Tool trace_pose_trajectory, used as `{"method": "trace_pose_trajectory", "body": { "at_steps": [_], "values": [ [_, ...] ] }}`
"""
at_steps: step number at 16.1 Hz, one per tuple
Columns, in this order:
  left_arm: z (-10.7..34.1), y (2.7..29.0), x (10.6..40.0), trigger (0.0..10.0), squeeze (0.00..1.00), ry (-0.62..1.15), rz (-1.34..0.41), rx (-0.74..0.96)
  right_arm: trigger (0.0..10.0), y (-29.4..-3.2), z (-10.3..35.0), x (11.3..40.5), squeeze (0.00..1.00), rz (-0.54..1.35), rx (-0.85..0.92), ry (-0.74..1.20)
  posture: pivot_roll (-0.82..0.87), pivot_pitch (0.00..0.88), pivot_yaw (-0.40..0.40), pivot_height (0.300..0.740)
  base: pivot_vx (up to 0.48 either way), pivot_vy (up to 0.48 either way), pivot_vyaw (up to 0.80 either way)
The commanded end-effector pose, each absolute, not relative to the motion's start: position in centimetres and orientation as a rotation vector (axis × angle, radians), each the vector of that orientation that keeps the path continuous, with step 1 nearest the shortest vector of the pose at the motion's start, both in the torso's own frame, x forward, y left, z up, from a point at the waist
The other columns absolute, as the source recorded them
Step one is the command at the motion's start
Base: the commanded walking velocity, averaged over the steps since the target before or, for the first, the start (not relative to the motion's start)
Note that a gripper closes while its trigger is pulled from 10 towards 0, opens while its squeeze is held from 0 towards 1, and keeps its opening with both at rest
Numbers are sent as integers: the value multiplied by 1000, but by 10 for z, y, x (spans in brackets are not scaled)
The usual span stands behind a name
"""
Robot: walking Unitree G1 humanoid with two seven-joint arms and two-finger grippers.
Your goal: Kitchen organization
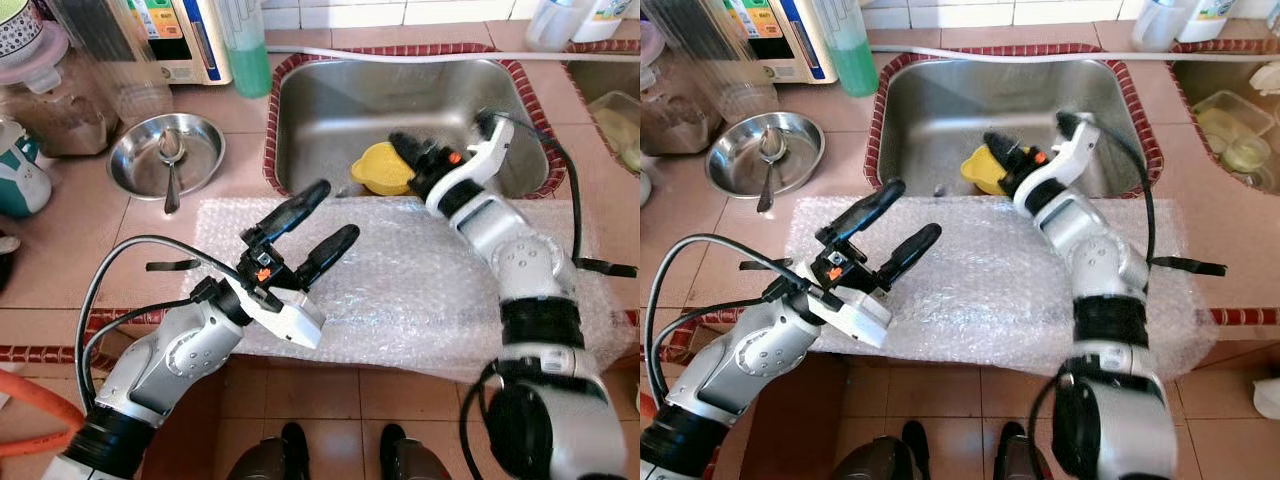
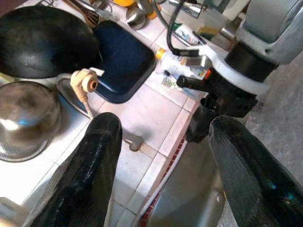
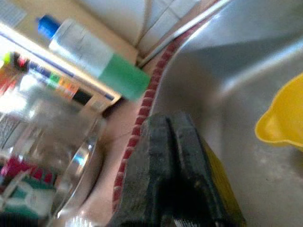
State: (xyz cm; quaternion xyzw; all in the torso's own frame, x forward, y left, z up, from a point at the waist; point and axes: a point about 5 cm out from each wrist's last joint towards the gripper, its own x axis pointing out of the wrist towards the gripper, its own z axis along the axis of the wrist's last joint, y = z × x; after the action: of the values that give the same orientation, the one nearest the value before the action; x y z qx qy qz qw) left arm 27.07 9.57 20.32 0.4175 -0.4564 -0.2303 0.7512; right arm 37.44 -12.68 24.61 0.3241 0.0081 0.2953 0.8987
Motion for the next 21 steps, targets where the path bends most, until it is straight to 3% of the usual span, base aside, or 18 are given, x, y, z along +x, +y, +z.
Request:
{"method": "trace_pose_trajectory", "body": {
  "at_steps": [1, 2, 3, 4, 6, 12, 14, 15, 17, 21],
  "values": [
    [203, 100, 273, 10000, 1000, -968, -489, 907, 392, -107, 251, 363, 0, 743, 565, 35, -71, 298, 92, 740, 0, 0, 0],
    [204, 101, 274, 10000, 1000, -960, -476, 901, 0, -102, 251, 356, 0, 790, 507, 34, -74, 297, 91, 740, 0, 0, 0],
    [204, 102, 275, 10000, 1000, -955, -467, 899, 3176, -96, 249, 350, 0, 821, 438, 36, -76, 295, 90, 740, 0, 0, 0],
    [204, 103, 277, 10000, 1000, -949, -455, 896, 4824, -92, 247, 346, 0, 838, 401, 39, -76, 294, 88, 740, 0, 0, 0],
    [206, 106, 283, 10000, 1000, -910, -404, 872, 10000, -88, 241, 342, 0, 849, 292, 34, -77, 286, 84, 740, 0, 0, 0],
    [209, 134, 313, 10000, 1000, -721, -130, 756, 10000, -87, 238, 335, 0, 825, 120, -71, -85, 272, 77, 740, 0, 0, 0],
    [212, 147, 328, 10000, 1000, -634, 2, 647, 10000, -87, 233, 324, 0, 841, 87, -83, -100, 271, 78, 740, 0, 0, 0],
    [214, 151, 332, 10000, 1000, -609, 47, 596, 10000, -87, 232, 320, 90, 850, 82, -89, -107, 273, 81, 740, 0, 0, 0],
    [208, 165, 341, 10000, 1000, -499, 180, 429, 10000, -88, 227, 311, 24, 867, 77, -87, -124, 273, 83, 740, 0, 0, 0],
    [202, 170, 333, 10000, 1000, -460, 153, 378, 10000, -88, 221, 303, 16, 891, 49, -74, -121, 273, 80, 740, 0, 0, 0]
  ]
}}
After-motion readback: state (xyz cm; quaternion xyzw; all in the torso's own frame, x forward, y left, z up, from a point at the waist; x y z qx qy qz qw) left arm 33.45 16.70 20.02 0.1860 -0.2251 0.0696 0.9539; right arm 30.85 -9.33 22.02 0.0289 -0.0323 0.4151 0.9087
